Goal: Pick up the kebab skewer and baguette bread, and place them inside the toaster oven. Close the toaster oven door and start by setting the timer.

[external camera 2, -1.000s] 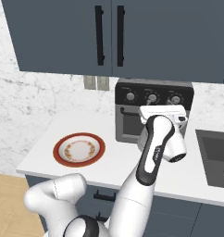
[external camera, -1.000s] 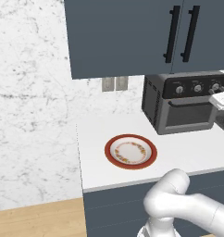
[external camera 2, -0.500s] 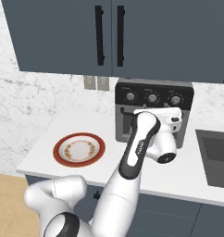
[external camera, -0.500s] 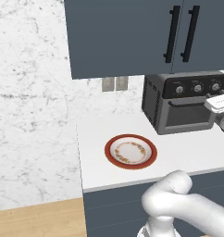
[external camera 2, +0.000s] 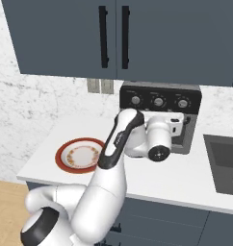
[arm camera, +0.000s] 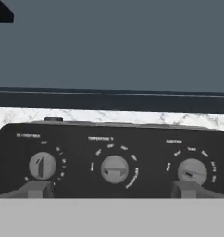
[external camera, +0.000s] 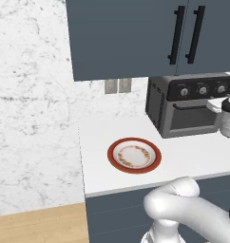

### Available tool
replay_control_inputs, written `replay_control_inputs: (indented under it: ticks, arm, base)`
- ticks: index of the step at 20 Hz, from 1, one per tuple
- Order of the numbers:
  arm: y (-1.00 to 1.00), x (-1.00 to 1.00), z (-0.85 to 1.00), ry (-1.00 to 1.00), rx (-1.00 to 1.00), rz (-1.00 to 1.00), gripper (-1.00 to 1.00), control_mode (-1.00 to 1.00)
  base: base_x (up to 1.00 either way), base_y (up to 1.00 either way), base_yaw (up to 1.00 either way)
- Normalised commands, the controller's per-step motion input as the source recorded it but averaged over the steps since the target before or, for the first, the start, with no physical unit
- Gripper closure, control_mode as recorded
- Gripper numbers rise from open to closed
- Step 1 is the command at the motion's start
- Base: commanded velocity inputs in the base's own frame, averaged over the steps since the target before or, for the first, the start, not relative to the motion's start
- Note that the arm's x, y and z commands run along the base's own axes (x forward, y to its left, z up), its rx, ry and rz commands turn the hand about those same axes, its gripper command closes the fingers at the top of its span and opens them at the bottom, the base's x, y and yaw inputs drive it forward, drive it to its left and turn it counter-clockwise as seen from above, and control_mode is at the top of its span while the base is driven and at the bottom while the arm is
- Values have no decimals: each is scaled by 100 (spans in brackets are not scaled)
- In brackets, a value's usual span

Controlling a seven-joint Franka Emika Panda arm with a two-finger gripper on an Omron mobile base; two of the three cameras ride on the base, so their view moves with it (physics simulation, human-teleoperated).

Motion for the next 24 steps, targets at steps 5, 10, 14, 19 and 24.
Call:
replay_control_inputs:
  ticks: [5,10,14,19,24]
  arm:
    - [13,14,-5,11,0,0,-100,-100]
    - [24,30,0,7,0,0,-100,-100]
    - [31,22,-4,4,0,-1,-100,-100]
    - [42,5,-16,0,0,-7,-100,-100]
    - [36,13,-2,-3,0,-10,-100,-100]
  base:
    - [0,0,0]
    - [0,0,0]
    - [0,0,0]
    - [0,0,0]
    - [0,0,0]
